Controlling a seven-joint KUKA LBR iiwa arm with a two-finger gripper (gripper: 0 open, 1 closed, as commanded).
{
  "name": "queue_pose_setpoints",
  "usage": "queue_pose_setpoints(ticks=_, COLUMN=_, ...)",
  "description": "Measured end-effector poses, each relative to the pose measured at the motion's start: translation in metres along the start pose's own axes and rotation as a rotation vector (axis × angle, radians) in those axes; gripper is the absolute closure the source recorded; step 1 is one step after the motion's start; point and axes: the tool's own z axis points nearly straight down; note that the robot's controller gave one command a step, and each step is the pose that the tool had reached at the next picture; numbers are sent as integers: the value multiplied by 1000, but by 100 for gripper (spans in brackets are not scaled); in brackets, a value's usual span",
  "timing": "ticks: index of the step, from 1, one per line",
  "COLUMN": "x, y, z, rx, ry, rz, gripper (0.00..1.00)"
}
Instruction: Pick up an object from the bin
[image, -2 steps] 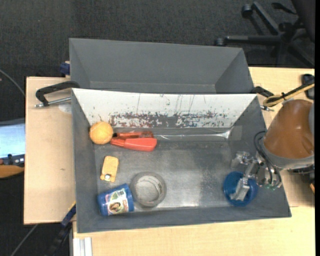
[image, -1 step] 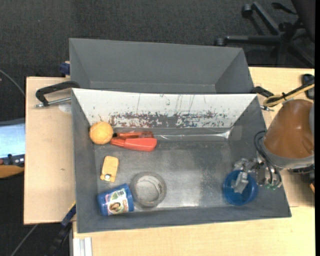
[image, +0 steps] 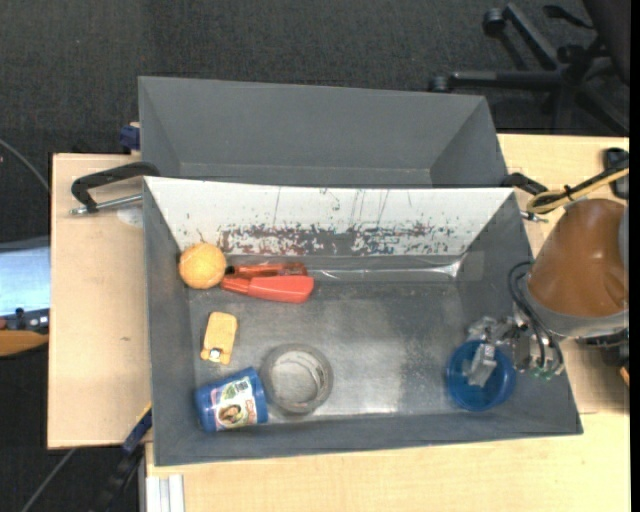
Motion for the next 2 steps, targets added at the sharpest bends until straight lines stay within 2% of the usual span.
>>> queue_pose_setpoints(ticks=1, x=0, y=0, z=0, rx=0, ry=0, rz=1, gripper=100)
queue_pose_setpoints(ticks=2, x=10, y=31, z=0, rx=-1, ry=-3, rz=9, gripper=100)
